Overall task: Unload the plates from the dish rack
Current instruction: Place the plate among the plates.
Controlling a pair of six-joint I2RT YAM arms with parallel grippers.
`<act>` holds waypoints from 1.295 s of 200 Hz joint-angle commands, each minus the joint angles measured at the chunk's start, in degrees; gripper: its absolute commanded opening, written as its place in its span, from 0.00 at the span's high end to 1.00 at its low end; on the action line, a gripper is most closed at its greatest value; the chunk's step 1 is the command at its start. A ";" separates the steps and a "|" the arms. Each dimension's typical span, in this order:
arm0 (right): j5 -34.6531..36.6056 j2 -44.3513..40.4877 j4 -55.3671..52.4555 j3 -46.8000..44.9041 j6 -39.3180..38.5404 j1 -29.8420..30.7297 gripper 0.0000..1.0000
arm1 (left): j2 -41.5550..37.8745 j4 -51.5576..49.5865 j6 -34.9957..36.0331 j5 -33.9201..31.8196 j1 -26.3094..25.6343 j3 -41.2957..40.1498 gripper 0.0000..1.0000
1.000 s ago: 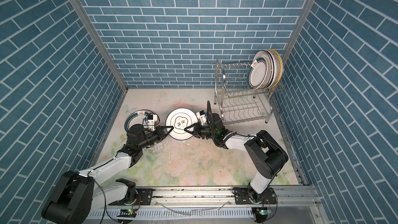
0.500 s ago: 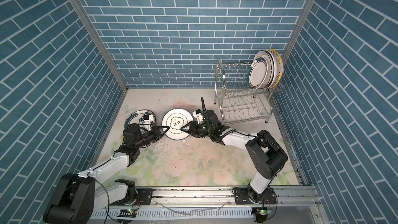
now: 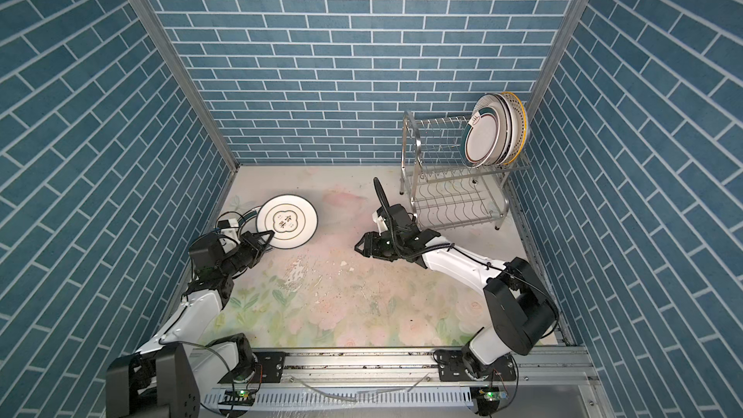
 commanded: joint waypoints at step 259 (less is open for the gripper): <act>7.36 -13.88 -11.99 -6.93 -8.74 0.08 0.43 | 29.28 2.47 6.21 -4.40 13.28 13.19 0.90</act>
